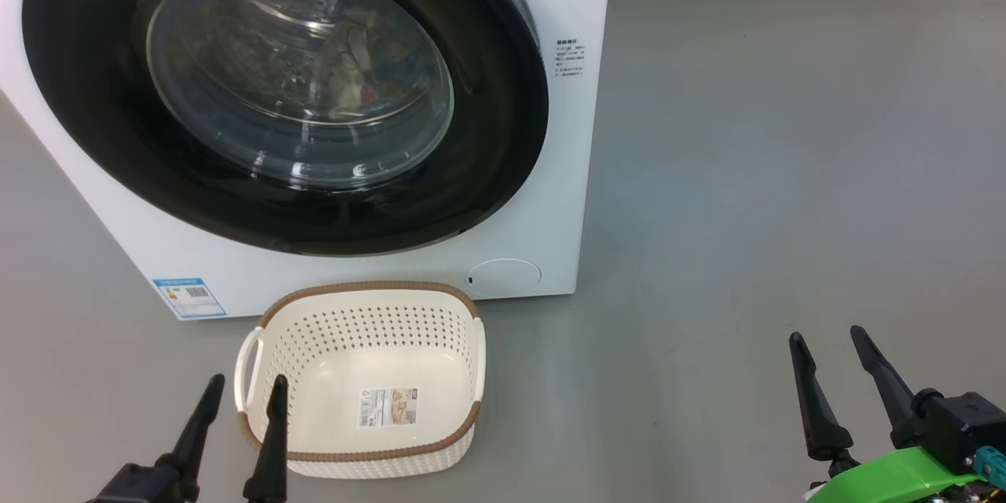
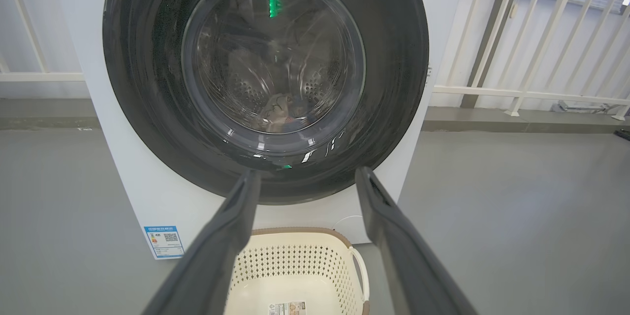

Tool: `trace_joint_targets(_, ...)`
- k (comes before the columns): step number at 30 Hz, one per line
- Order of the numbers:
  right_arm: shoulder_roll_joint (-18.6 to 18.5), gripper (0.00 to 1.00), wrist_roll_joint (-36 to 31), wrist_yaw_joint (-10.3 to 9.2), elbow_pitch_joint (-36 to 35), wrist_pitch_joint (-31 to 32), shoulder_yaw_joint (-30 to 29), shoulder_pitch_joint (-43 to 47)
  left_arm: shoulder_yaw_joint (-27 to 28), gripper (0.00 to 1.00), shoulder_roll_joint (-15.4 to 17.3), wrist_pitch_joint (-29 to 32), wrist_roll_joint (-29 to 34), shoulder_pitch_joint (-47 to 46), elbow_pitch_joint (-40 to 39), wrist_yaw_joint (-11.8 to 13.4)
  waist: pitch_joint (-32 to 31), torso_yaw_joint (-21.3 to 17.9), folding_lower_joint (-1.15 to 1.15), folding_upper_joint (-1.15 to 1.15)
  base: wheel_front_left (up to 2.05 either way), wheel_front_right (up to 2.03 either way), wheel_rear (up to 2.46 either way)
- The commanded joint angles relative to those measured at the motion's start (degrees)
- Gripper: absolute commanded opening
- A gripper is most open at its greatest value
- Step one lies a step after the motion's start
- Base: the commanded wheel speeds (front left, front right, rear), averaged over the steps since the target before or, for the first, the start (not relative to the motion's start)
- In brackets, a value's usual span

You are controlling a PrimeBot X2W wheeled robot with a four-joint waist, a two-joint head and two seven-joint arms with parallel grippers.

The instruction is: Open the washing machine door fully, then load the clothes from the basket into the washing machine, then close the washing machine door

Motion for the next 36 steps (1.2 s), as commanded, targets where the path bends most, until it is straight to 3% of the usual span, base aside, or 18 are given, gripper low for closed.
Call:
trace_joint_targets(1,-0.32,1.0,-0.68,-0.15,-1.79,-0.08,1.29,-0.3,1.71,1.0,1.14,-0.11,-0.5,-1.07,-1.41,0.59,-0.05,-0.01,0.0,0.0,0.0,0.0,0.0)
trace_joint_targets(13,-0.28,1.0,-0.54,-0.15,-1.83,0.07,1.49,-0.3,1.24,1.0,1.45,-0.07,-0.9,-1.17,-1.23,1.0,-0.28,-0.1,0.0,0.0,0.0,0.0,0.0)
trace_joint_targets(14,0.07,0.0,0.01,0.0,-0.03,0.02,0.07,0.04,-0.61,0.0,0.28,0.0,-0.5,0.03,0.03,0.57,-0.29,-0.1,0.0,0.0,0.0,0.0,0.0)
trace_joint_targets(25,0.99,0.0,0.14,0.0,8.92,0.08,0.18,2.09,-1.7,0.0,-3.19,0.08,-0.51,3.56,7.24,0.57,-0.31,-0.11,0.0,0.0,0.0,0.0,0.0)
trace_joint_targets(32,0.92,0.0,4.76,-0.01,9.29,0.74,0.15,1.51,-0.88,0.0,-3.25,1.15,-4.7,2.96,7.23,0.46,-0.43,-0.22,0.14,0.0,0.0,0.0,0.0)
trace_joint_targets(36,0.89,0.0,6.75,-0.01,9.53,1.02,0.15,1.22,-0.54,0.0,-3.28,1.61,-6.51,2.69,7.28,0.41,-0.35,-0.27,0.03,0.0,0.0,0.0,0.0)
